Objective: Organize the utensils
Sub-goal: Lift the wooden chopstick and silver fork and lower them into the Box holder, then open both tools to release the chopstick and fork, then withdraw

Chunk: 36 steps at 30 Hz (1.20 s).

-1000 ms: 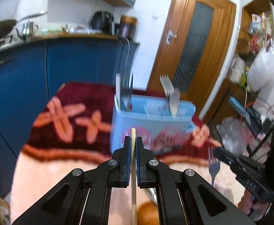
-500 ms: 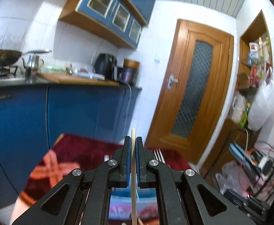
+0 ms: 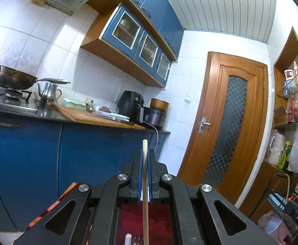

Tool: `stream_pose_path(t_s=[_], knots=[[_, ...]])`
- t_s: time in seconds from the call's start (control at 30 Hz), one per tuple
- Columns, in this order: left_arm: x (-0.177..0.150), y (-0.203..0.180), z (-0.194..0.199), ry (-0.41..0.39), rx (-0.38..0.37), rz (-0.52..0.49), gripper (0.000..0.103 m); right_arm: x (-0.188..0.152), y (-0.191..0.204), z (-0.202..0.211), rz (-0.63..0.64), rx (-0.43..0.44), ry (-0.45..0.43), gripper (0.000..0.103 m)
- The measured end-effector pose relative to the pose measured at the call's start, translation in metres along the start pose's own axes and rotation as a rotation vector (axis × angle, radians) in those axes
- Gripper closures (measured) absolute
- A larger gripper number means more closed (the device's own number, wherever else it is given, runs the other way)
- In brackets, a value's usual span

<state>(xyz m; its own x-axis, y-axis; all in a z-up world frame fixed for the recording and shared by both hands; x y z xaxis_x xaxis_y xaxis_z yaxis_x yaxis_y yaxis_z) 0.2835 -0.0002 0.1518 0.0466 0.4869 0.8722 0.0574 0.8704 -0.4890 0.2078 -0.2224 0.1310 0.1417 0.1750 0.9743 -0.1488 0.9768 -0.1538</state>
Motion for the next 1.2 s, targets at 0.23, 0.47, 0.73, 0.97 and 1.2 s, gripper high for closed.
stream_pose_path(t_s=[0.23,0.47,0.73,0.97,1.2], knots=[[-0.017,0.009,-0.015,-0.037,0.025,-0.030,0.099,-0.008,0.009,-0.028,0.080,-0.056,0.007,0.100],[-0.040,0.021,-0.021,-0.004,0.033,-0.036,0.099,-0.037,0.015,-0.050,0.082,-0.001,0.074,0.100],[-0.054,0.027,-0.021,0.056,0.046,-0.046,0.099,-0.058,0.016,-0.065,0.024,0.065,0.123,0.098],[-0.065,0.029,-0.015,0.129,0.042,-0.064,0.099,-0.065,0.019,-0.068,-0.038,0.136,0.134,0.087],[-0.073,0.031,-0.007,0.200,0.046,-0.057,0.070,-0.057,0.021,-0.058,-0.071,0.173,0.101,0.071]])
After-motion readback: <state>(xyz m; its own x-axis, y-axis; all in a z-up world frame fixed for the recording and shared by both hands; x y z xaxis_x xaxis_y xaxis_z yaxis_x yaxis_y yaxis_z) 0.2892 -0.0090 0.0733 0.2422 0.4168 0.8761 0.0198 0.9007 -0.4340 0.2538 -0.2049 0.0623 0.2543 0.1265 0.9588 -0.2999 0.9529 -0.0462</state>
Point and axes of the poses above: each gripper's, at about its wrist camera, not at the fingertips, and z roughly against the way its jaws point, y to its left, x to its top, the point moved 9 cm from there along -z, roughly the way its jaws point, and after that the axes turned 13 degrees about z, right-handed, at the moved point
